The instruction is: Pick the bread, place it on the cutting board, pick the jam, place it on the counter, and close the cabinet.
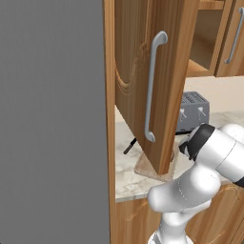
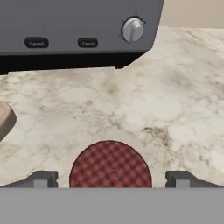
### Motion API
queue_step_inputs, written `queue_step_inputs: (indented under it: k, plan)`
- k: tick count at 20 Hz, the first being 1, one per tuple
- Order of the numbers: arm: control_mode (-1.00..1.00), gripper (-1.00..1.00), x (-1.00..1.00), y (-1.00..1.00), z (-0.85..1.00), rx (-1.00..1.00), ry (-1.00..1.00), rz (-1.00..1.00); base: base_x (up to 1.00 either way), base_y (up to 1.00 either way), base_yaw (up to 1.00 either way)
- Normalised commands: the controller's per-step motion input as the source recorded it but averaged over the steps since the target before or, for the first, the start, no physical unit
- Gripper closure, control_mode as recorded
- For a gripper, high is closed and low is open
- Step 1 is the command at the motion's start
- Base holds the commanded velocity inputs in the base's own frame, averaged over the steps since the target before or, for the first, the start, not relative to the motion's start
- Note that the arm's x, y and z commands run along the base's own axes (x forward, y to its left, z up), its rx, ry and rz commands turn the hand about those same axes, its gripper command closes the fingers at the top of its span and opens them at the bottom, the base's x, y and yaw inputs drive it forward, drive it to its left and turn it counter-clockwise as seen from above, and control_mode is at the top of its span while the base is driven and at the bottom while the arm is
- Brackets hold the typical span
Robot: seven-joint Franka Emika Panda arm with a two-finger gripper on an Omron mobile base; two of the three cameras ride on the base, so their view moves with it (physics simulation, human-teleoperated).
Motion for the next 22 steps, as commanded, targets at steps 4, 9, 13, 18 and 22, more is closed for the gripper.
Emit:
queue_step_inputs:
  k: [4,9,13,18,22]
  plan:
    - [-1.0,-1.0,0.0,-0.01,0.25,0.0,-0.02,0.0,0.0,0.0,0.0]
    - [-1.0,-1.0,-0.01,0.0,0.28,0.0,-0.04,0.0,0.0,0.0,0.0]
    - [-1.0,-1.0,-0.01,0.0,0.31,0.0,-0.06,0.0,0.0,0.0,0.0]
    - [-1.0,-1.0,-0.03,0.0,0.27,0.0,-0.07,0.0,0.0,0.0,0.0]
    - [-1.0,-1.0,-0.02,0.0,0.25,0.0,-0.06,0.0,0.0,0.0,0.0]
